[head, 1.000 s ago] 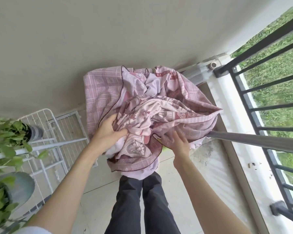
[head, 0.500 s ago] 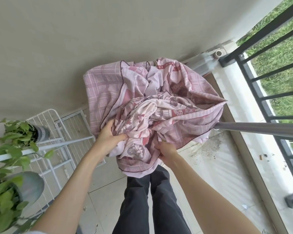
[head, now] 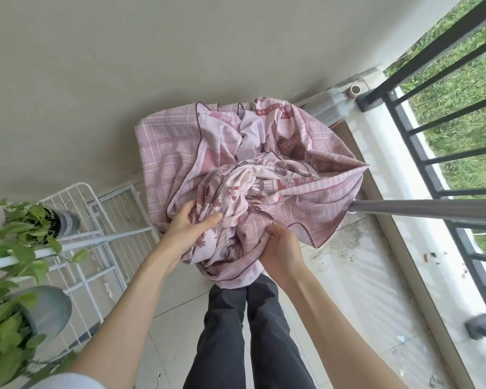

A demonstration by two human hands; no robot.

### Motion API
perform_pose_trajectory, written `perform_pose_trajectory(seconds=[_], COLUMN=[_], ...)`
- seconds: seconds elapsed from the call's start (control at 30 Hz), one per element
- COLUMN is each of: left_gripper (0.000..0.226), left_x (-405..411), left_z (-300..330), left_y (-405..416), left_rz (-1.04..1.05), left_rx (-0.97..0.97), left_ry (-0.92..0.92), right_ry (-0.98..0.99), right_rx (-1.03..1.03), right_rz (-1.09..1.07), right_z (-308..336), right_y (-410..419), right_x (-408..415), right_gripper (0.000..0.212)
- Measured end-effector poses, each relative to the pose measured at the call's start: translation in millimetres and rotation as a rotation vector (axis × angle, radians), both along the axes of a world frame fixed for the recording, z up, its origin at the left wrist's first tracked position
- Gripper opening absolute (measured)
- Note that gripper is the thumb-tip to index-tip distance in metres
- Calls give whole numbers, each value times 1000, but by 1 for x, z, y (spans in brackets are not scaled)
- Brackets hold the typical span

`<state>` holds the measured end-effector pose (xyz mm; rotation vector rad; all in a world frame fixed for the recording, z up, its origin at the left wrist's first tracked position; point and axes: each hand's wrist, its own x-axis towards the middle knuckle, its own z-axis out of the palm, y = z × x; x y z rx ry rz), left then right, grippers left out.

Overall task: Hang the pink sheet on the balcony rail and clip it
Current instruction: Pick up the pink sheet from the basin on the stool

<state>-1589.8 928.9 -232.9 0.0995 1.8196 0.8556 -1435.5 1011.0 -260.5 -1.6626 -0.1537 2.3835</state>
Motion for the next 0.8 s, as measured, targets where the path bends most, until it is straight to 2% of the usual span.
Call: perform_pose_trajectory(seconds=[0.1, 0.17, 0.23, 0.3, 0.37, 0.47, 0.6, 0.7, 0.8], left_gripper=[61, 56, 54, 48, 38, 34, 20, 22, 36], left_x=[4, 7, 9, 13, 16, 18, 14, 6, -1], left_z=[2, 2, 1, 4, 11, 26, 64, 104, 148], left_y=[1, 0, -2, -3, -1, 4, 20, 37, 58], left_rz=[13, 35, 34, -1, -43, -71, -34, -41, -68], left_rx=[-3, -7, -14, -9, -2, 30, 144, 248, 340], left_ry=[-15, -29, -52, -93, -141, -174, -152, -132, -114], right_ry=[114, 140, 59, -23, -55, 11, 61, 29, 7], right_rx=[34, 85, 152, 190, 196, 199, 372, 549, 672], right_rz=[49, 193, 334, 369, 371, 322, 393, 460, 506], right_z=[2, 7, 7, 7, 13, 34, 82, 120, 165], right_y=[0, -2, -4, -4, -2, 3, 18, 33, 51], right_x=[-10, -12, -10, -7, -5, 0, 3, 1, -4], right_gripper=[43, 51, 46, 33, 32, 34, 36, 43, 49])
